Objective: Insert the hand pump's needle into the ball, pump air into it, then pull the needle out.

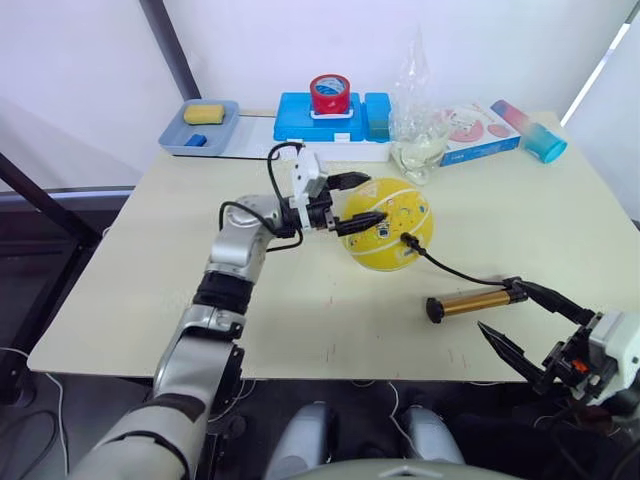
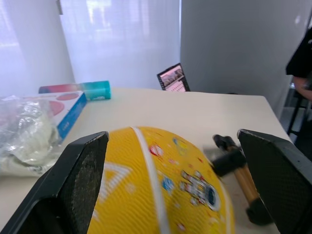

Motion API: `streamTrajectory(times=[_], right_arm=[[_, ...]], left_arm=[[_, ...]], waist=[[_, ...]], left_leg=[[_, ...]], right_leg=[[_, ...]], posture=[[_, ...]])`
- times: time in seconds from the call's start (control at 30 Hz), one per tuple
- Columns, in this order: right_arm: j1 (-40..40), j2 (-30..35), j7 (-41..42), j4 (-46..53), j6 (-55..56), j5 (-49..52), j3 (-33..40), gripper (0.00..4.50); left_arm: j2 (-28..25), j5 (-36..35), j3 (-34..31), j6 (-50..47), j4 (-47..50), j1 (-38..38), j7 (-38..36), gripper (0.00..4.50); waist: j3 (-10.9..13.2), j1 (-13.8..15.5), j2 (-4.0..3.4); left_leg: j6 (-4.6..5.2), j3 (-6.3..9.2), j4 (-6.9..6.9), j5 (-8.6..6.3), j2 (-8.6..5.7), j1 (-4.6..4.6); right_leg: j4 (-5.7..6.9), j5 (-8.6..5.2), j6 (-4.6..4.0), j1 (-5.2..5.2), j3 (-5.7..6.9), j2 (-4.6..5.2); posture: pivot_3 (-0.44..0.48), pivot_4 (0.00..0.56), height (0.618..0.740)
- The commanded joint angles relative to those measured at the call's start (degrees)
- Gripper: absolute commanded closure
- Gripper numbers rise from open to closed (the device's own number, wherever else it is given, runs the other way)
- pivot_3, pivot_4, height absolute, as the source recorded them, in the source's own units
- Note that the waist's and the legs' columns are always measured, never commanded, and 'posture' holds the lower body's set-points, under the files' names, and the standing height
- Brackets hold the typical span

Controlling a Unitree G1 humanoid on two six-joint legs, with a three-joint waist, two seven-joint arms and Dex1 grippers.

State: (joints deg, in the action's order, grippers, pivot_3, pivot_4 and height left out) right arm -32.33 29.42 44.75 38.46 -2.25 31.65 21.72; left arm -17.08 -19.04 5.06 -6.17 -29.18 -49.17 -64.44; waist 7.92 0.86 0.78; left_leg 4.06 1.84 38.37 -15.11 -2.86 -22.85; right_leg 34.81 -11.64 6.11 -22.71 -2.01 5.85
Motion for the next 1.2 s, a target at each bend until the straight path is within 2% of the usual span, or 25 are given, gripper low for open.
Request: streamTrajectory(times=[0.03,0.2,0.37,0.5,0.73,0.97,1.2], right_arm=[[-1.1,-0.7,-0.7,3.3,0.8,1.7,1.5,0.06],[-2.0,-1.1,-1.0,4.3,1.0,2.1,1.8,0.06],[-2.1,-1.0,-1.0,4.3,0.8,2.1,1.7,0.06],[-1.1,-0.8,-1.2,4.0,0.5,1.9,1.1,0.06],[-0.3,-0.3,-1.8,3.8,-0.9,1.3,0.5,0.06],[3.7,0.9,-4.6,2.2,-4.3,-1.1,-1.2,0.06],[11.4,2.2,-9.9,2.1,-11.7,-3.3,-5.6,0.06]], left_arm=[[1.2,1.7,-0.7,0.9,-2.7,-3.5,2.5,0.0],[3.5,4.2,-1.2,0.2,-8.9,-8.3,8.6,0.0],[5.1,4.9,-1.6,-0.1,-11.5,-10.4,11.3,0.0],[6.3,4.6,-1.4,-3.3,-10.2,-10.8,12.1,0.0],[5.0,6.4,0.0,-7.3,-7.6,-10.4,12.1,0.0],[5.9,8.2,1.1,-8.9,-8.0,-8.8,12.4,0.0],[6.8,10.7,2.3,-6.8,-10.6,-7.2,13.5,0.0]], waist=[[0.0,0.0,0.01],[0.2,0.0,0.17],[0.2,0.0,0.23],[0.3,0.0,0.24],[0.3,0.0,0.25],[0.3,0.1,0.27],[0.3,0.1,0.28]], left_leg=[[0.0,0.01,-0.01,0.0,0.0,0.0],[0.0,0.04,0.0,0.0,0.0,-0.01],[-0.01,0.06,0.0,0.01,0.0,-0.02],[-0.02,0.06,0.0,0.01,0.0,-0.02],[-0.03,0.09,0.0,0.01,0.0,-0.02],[-0.08,0.11,0.0,0.05,0.0,-0.02],[-0.15,0.14,0.0,0.09,0.0,-0.02]], right_leg=[[-0.01,0.0,0.0,0.01,0.01,0.0],[0.0,0.0,0.02,0.01,0.05,0.0],[0.0,0.0,0.02,0.01,0.07,0.0],[-0.01,0.0,0.02,0.01,0.08,0.0],[0.0,0.0,0.02,0.01,0.11,0.0],[0.02,0.0,0.01,0.01,0.13,0.0],[0.03,0.01,0.01,0.02,0.16,0.01]], posture=[[0.0,0.15,0.737],[0.0,0.15,0.737],[0.0,0.15,0.737],[0.0,0.15,0.737],[0.0,0.15,0.737],[0.0,0.15,0.737],[0.0,0.15,0.737]])
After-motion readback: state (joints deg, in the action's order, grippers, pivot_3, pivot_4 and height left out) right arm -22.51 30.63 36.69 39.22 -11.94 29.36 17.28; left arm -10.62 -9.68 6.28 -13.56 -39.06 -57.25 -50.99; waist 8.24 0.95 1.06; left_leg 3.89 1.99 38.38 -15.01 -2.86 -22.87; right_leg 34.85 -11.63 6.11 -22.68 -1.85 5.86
